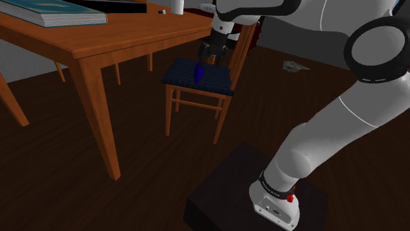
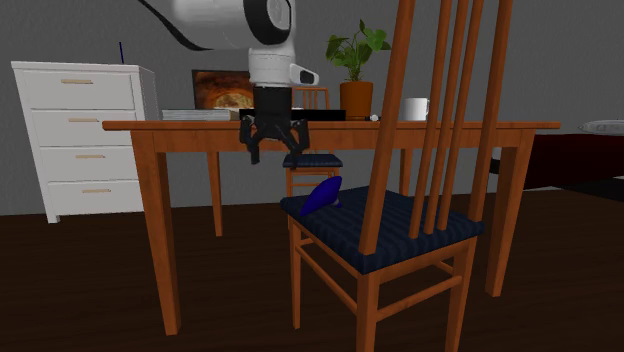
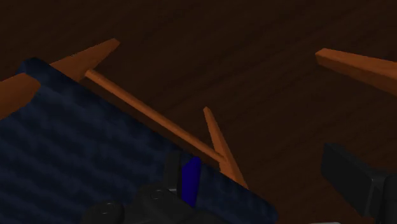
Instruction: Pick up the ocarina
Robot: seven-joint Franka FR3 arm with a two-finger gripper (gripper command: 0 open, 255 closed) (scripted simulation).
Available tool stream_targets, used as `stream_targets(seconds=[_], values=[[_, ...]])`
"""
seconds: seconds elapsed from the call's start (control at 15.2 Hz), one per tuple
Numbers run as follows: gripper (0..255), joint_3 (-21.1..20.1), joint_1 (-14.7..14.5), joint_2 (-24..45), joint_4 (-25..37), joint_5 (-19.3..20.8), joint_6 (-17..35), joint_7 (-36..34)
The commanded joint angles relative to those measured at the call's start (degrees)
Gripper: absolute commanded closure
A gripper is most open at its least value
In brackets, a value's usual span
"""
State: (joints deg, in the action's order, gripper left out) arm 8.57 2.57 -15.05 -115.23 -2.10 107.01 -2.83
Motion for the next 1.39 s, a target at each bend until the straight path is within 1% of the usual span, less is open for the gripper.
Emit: stream_targets(seconds=[0.0, 0.4, 0.79, 0.86, 1.32], values=[[0, 0.9, 0.5, 3.9, 3.1, -0.6, 1.2, 0.3], [0, 3.4, 2.1, 15.9, 13.8, -3.6, 3.3, 1.3], [0, 5.2, 5.0, 28.8, 27.6, -7.6, 2.8, 2.1], [0, 5.2, 5.1, 29.0, 27.9, -7.7, 2.8, 2.1], [0, 5.0, 4.9, 29.3, 22.5, -8.1, 8.5, 2.9]])
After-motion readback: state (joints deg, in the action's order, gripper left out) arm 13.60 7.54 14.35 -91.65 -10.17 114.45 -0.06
